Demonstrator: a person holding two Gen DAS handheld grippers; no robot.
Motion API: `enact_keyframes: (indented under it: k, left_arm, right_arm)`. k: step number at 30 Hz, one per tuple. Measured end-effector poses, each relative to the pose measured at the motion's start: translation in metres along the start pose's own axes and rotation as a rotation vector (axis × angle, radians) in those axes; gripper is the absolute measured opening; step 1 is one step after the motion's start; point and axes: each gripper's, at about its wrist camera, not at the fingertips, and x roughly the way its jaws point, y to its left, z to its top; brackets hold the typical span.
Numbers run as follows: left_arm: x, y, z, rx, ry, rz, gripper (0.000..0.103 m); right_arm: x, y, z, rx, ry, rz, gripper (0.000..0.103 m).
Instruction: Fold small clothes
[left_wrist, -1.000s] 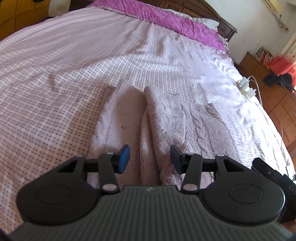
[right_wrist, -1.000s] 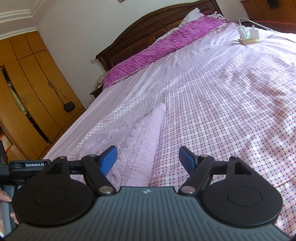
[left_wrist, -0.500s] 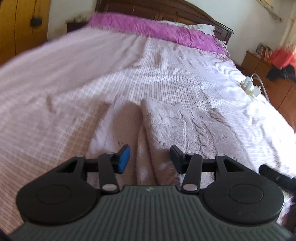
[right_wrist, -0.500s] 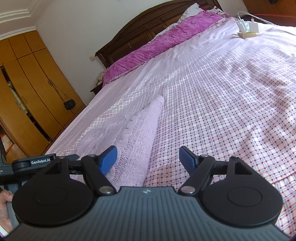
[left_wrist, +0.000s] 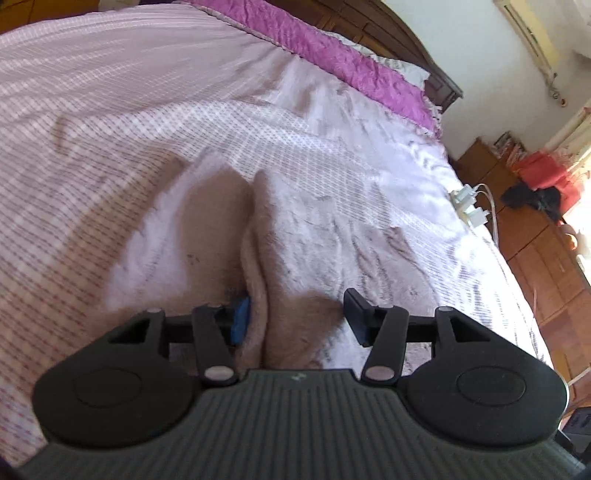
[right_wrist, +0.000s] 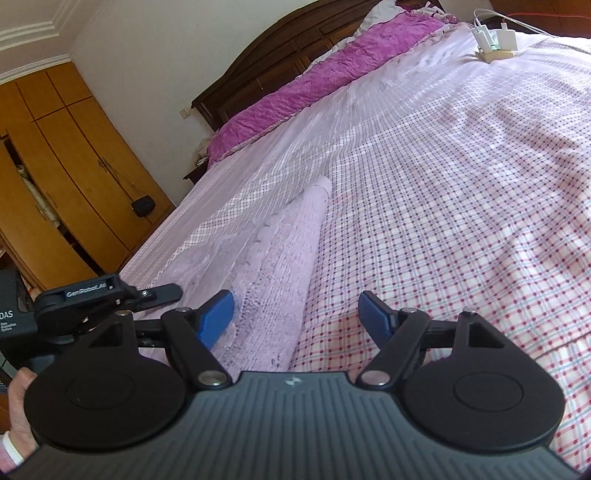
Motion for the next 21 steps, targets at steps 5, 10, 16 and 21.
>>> enact_keyframes:
  k: [5,10,16,21]
  left_arm:
    - [0.002,-0.007,-0.009,0.046,-0.062,0.002,0.030]
    - [-0.020,-0.014,0.002,0.077,-0.137,-0.025,0.022]
    - [-0.052,-0.005,0.035,0.137,-0.180,0.090,0.022]
    - [-0.025,0.035,0.029,0.175,-0.003,0.182,0.030]
  right_arm:
    - [0.004,0.005,-0.001,-0.007,0.014,0.024,0.080]
    - [0.008,0.033,0.005,-0.044,0.035,0.134,0.080]
    - [0.021,0.072,-0.004,-0.153,0.087,0.204,0.080]
    - [0.026,0.077,-0.011,-0.202,0.106,0.185,0.081]
